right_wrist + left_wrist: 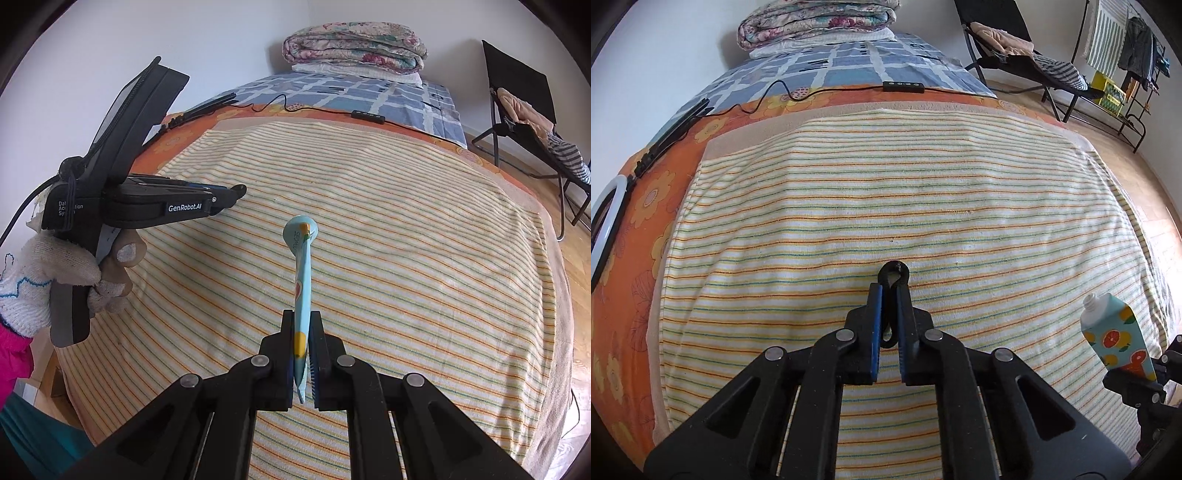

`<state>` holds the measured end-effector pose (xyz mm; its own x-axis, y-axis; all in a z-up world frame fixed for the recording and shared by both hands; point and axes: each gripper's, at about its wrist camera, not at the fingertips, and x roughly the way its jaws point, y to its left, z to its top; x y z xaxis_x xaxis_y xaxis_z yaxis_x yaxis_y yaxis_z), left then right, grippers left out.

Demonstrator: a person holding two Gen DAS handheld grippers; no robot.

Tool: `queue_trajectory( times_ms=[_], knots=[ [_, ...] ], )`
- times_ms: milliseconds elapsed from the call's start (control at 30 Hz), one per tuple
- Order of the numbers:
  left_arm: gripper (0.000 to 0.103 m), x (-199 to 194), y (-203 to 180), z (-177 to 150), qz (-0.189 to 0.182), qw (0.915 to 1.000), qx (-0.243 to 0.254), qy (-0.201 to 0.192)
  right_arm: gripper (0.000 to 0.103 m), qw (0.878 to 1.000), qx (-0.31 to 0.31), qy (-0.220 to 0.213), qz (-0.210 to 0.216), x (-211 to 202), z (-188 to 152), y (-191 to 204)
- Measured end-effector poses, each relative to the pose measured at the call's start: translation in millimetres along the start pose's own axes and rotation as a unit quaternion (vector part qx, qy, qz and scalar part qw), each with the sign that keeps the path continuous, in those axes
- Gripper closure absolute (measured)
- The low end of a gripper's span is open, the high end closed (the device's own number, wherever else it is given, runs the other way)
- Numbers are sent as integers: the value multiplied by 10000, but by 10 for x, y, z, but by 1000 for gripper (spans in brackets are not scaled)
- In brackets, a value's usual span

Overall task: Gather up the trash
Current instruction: 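Lift the hair tie and blue tube off the towel with both tools, then carry hair tie and blue tube over the blue basket and open both tools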

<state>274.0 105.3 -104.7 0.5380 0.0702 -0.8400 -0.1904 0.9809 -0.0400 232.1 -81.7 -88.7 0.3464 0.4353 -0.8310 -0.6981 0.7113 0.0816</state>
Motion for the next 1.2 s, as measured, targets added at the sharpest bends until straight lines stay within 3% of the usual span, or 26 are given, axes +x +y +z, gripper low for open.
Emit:
queue_trajectory(
  times_ms=[533, 867, 1200],
  knots=[
    [98, -1011, -173, -413, -286, 9985, 311, -345, 99, 9997, 60, -247, 49, -622, -290, 289],
    [98, -1689, -369, -1080, -586, 9961, 476, -451, 99, 9995, -73, -297, 124, -1108, -865, 609],
    [98, -2045, -523, -1836, -834, 9952, 397, -330, 99, 9997, -119, -110, 196, -1358, -1489, 854]
  ],
)
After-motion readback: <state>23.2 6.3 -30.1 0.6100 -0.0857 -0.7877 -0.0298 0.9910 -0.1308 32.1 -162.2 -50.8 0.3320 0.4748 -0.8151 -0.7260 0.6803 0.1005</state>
